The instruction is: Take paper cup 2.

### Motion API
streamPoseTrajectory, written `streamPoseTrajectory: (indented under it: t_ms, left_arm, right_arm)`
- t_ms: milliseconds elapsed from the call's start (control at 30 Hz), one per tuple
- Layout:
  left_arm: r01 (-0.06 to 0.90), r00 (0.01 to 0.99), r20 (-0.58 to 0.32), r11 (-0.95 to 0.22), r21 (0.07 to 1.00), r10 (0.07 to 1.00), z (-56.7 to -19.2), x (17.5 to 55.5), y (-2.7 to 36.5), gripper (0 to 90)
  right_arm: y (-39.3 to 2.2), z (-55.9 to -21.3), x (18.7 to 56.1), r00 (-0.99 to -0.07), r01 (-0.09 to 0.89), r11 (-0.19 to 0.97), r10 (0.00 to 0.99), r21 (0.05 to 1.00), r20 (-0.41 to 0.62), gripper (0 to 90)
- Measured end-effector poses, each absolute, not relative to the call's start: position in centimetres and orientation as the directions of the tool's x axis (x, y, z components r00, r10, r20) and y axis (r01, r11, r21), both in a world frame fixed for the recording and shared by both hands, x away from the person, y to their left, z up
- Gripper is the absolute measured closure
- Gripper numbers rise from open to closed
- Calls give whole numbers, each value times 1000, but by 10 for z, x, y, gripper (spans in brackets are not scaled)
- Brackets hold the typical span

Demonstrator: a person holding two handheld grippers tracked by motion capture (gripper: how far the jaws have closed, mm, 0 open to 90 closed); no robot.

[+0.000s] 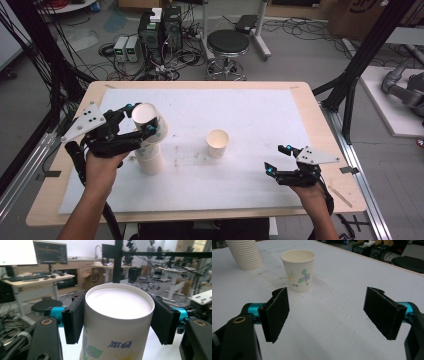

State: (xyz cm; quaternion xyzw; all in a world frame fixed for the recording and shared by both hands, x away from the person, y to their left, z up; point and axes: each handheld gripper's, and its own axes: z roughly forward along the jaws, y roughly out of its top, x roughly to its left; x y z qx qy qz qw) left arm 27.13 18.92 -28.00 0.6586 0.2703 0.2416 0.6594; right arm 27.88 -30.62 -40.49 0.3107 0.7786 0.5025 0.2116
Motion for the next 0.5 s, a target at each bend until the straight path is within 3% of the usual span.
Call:
streamPoseTrajectory:
  t_ms: [500]
  left_arm:
    - [69, 839, -49, -17, 997, 542, -299, 277, 142, 345]
  right_arm:
    - [-303, -406, 280, -717, 283, 298, 697, 912, -5, 213]
